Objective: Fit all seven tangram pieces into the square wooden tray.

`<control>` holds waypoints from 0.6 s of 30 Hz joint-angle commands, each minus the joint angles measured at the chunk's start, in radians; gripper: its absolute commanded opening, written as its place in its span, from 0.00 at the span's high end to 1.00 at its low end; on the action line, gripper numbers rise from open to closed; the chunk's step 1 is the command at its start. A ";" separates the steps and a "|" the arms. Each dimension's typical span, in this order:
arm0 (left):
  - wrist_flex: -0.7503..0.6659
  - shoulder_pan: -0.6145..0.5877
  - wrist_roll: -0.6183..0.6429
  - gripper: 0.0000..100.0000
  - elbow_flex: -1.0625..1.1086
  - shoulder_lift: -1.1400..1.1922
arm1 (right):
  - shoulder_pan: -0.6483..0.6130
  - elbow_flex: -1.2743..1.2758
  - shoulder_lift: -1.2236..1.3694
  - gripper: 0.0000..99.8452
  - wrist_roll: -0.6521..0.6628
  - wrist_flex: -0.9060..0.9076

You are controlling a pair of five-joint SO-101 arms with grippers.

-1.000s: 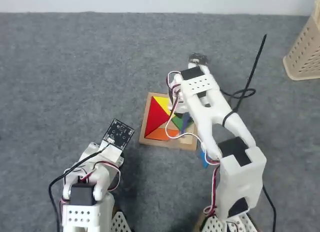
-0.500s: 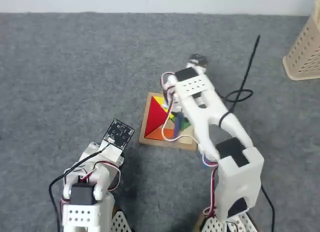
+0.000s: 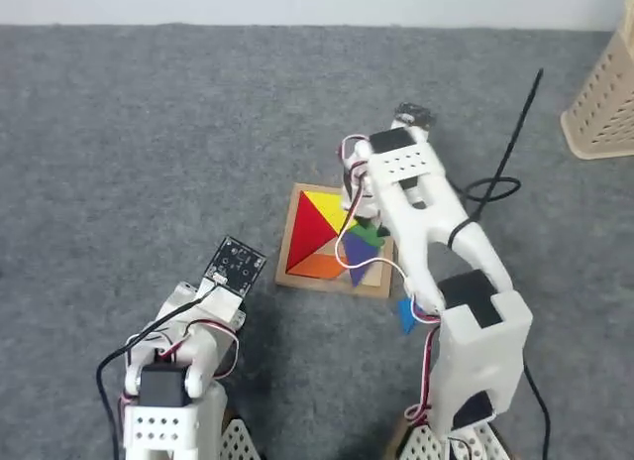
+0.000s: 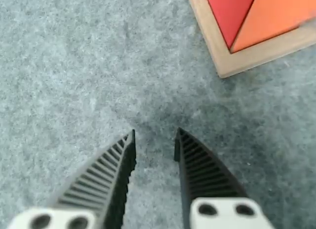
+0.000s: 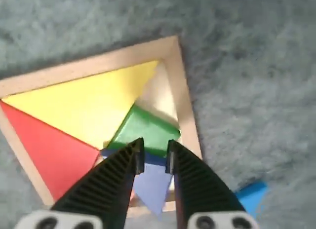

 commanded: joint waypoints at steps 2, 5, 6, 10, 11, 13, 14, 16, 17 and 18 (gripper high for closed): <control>0.000 -0.006 0.008 0.88 -0.013 -0.021 | 0.012 -0.075 -0.105 0.99 0.316 -0.008; 0.000 -0.006 0.008 0.88 -0.013 -0.021 | 0.008 -0.029 -0.205 0.99 0.402 -0.036; 0.000 -0.006 0.008 0.88 -0.013 -0.021 | 0.004 0.014 -0.249 0.99 0.433 -0.062; 0.000 -0.006 0.008 0.88 -0.013 -0.021 | -0.071 0.288 -0.432 0.99 0.618 -0.252; 0.000 -0.006 0.008 0.88 -0.013 -0.021 | -0.104 0.368 -0.470 0.99 0.678 -0.306; 0.000 -0.006 0.008 0.88 -0.013 -0.021 | -0.162 0.502 -0.515 0.99 0.767 -0.406; 0.000 -0.006 0.008 0.88 -0.013 -0.021 | -0.186 0.545 -0.524 0.99 0.792 -0.441; 0.000 -0.006 0.008 0.88 -0.013 -0.021 | -0.223 0.578 -0.518 0.99 0.813 -0.467; 0.000 -0.006 0.008 0.88 -0.013 -0.021 | -0.231 0.577 -0.507 0.99 0.815 -0.467; 0.000 -0.006 0.008 0.88 -0.013 -0.021 | -0.234 0.575 -0.495 0.99 0.821 -0.472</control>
